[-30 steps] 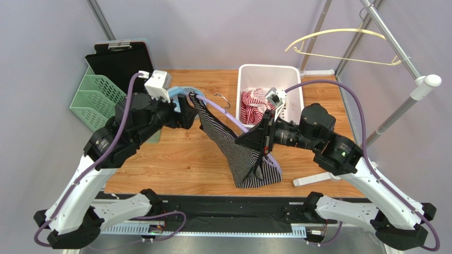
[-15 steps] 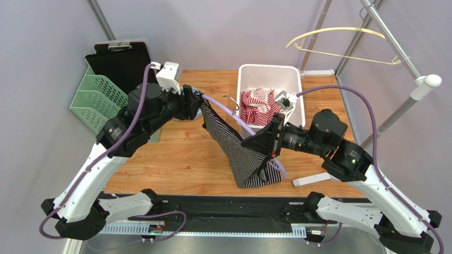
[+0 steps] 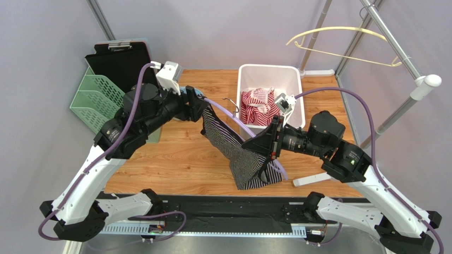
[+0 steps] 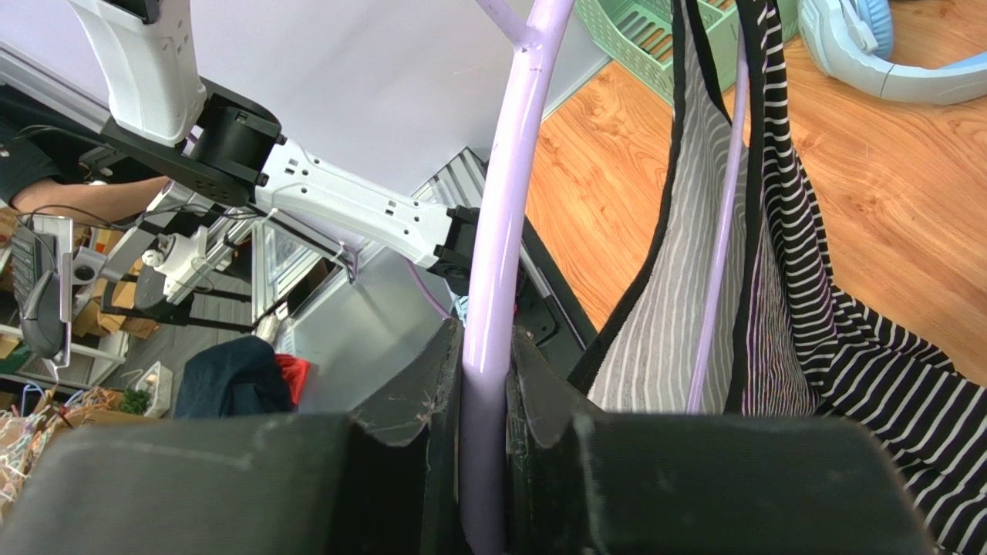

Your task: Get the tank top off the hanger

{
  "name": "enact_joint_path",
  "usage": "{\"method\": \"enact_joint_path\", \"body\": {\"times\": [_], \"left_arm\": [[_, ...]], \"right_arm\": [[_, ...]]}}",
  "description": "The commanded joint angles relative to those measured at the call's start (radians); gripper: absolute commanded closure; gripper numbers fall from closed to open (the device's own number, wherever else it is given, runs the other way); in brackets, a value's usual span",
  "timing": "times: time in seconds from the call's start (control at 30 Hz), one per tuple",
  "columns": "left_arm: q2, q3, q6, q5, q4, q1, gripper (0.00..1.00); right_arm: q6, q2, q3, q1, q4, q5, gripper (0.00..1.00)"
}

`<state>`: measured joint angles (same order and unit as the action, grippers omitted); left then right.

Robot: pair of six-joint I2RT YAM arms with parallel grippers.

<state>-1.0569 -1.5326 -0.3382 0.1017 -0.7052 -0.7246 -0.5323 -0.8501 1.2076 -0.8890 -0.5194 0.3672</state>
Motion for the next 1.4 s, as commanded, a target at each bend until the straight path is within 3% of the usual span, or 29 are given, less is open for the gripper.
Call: {"method": "enact_joint_path", "body": {"times": [0.0, 0.3, 0.8, 0.93, 0.97, 1.03, 1.07, 1.1, 1.2, 1.37], "left_arm": [[-0.020, -0.020, 0.011, -0.014, 0.049, 0.004, 0.30], [-0.038, 0.002, 0.002, -0.025, 0.067, 0.004, 0.45], [-0.028, 0.072, -0.007, -0.020, 0.113, 0.004, 0.46], [-0.041, 0.048, 0.014, 0.003, 0.110, 0.004, 0.61], [-0.048, 0.037, 0.019, 0.013, 0.105, 0.005, 0.72], [-0.060, 0.029, 0.036, 0.041, 0.090, 0.004, 0.80], [-0.064, 0.022, 0.038, 0.047, 0.085, 0.005, 0.91], [-0.069, 0.019, 0.041, 0.049, 0.082, 0.008, 0.95], [-0.075, 0.011, 0.044, 0.059, 0.078, 0.014, 1.00], [-0.094, -0.004, 0.056, 0.072, 0.058, 0.040, 1.00]], "right_arm": [[-0.018, 0.016, 0.010, -0.005, 0.064, 0.010, 1.00], [-0.034, 0.049, 0.000, -0.005, 0.052, 0.012, 1.00], [-0.049, 0.063, -0.008, -0.005, 0.041, 0.009, 1.00], [-0.046, 0.074, -0.016, -0.007, 0.015, -0.008, 1.00], [-0.046, 0.085, -0.019, -0.005, 0.009, -0.010, 1.00], [-0.044, 0.095, -0.023, -0.007, -0.005, -0.013, 1.00], [-0.044, 0.101, -0.029, -0.005, -0.011, -0.016, 1.00], [-0.044, 0.115, -0.031, -0.005, -0.022, -0.017, 1.00], [-0.043, 0.143, -0.042, -0.007, -0.054, -0.024, 1.00], [-0.025, 0.219, -0.082, -0.005, -0.074, 0.036, 1.00]]}}
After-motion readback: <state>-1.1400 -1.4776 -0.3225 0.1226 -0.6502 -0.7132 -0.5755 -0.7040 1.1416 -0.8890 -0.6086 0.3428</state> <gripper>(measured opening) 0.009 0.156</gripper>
